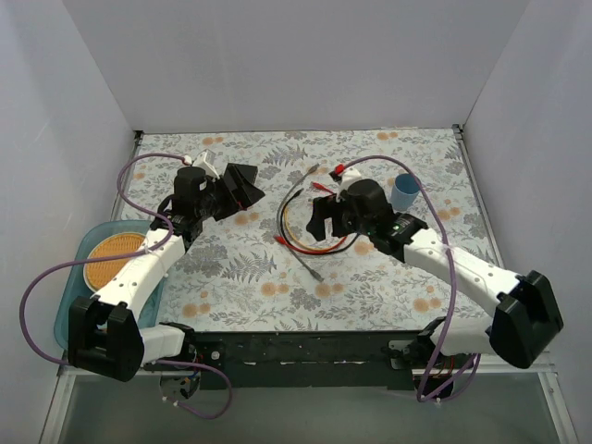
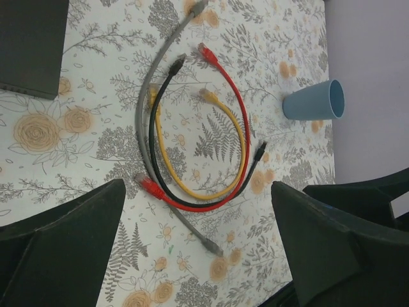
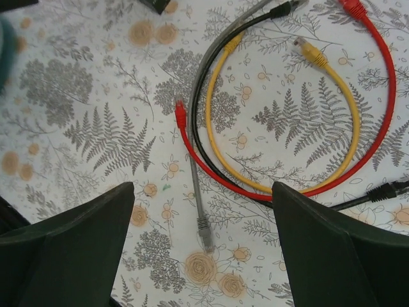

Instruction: Insert the plug into the switch port

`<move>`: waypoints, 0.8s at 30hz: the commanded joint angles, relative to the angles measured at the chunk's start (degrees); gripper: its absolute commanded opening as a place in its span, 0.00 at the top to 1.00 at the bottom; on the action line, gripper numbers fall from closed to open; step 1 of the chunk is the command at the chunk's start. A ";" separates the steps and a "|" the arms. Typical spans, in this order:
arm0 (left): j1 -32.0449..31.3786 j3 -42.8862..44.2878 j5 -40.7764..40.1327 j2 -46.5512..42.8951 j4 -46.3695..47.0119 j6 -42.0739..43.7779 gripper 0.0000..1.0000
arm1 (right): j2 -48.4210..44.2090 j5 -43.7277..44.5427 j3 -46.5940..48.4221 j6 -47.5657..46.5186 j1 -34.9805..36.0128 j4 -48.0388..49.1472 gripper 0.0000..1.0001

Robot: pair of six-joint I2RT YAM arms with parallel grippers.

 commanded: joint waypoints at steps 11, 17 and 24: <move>0.37 4.49 -5.76 0.49 -6.13 7.14 0.02 | 16.82 10.71 10.97 -4.06 8.95 -2.28 0.22; 0.37 7.39 -15.23 4.27 -9.19 -1.02 0.02 | 26.40 12.56 20.27 -2.21 8.77 -3.68 0.33; 0.46 9.16 -12.69 5.85 -11.31 2.92 0.02 | 34.75 7.38 31.00 -0.90 6.93 -3.24 0.39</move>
